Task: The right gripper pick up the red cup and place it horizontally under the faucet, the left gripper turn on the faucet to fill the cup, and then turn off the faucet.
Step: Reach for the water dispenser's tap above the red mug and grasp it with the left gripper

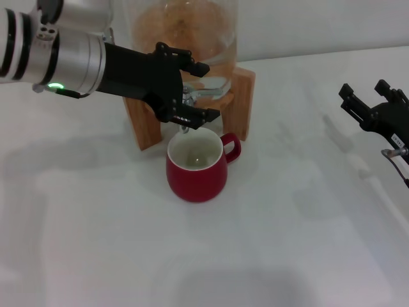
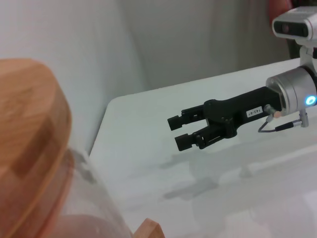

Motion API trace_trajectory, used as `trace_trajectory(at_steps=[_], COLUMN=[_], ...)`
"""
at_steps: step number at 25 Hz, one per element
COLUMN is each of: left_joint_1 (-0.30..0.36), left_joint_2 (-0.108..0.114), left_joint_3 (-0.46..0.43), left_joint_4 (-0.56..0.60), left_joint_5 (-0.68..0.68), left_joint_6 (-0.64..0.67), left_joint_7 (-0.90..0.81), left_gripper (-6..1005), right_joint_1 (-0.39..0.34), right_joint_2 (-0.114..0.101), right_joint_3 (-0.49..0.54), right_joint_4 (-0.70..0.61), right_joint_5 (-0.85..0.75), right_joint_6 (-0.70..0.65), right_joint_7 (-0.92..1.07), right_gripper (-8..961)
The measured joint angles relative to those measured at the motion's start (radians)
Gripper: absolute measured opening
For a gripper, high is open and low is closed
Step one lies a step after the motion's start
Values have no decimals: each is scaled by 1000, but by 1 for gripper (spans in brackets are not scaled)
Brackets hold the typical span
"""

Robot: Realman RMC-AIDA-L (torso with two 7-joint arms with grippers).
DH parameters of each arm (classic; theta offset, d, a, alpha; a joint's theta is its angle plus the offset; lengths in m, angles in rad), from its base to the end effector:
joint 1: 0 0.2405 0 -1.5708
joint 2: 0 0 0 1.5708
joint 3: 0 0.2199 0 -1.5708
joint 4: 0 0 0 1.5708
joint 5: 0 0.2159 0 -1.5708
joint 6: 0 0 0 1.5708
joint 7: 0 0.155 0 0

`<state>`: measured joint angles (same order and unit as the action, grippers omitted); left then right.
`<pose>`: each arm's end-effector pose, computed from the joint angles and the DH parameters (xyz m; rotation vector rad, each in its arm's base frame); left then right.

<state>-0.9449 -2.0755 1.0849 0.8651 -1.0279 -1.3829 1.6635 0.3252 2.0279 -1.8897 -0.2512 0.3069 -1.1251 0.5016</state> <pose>-0.0638 0.3965 -0.0172 -2.9368 0.2821 -0.2136 0.3176 0.3209 0.0171 -1.6091 0.7430 0.8705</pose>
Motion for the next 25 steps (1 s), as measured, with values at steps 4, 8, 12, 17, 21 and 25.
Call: trace_trajectory(at_steps=[4, 8, 12, 17, 21, 25], left_joint_1=[-3, -4, -15, -37, -47, -48], left_joint_2=[-1, -3, -3, -4, -3, -3], left_joint_3=[12, 14, 13, 13, 13, 20], left_joint_4=[-1, -3, -25, -79, -96, -96], left_joint_5=[-2, -2, -5, -12, -22, -27], left_joint_6=[13, 20, 32, 56, 59, 58], left_joint_7=[12, 25, 45, 86, 103, 104], left_gripper=[817, 818, 818, 817, 817, 817], right_joint_1=[-1, -1, -2, -2, -8, -11], right_joint_2=[0, 0, 0, 0, 0, 0], right_joint_3=[-3, -12, -20, -24, -25, -26], right_joint_4=[-5, -7, -8, -11, -18, -21], right_joint_5=[-1, -2, 1, 1, 1, 1], right_joint_6=[-1, -6, -13, -13, -13, -13], right_joint_7=[0, 0, 0, 0, 1, 1], right_gripper=[861, 861, 861, 862, 862, 862])
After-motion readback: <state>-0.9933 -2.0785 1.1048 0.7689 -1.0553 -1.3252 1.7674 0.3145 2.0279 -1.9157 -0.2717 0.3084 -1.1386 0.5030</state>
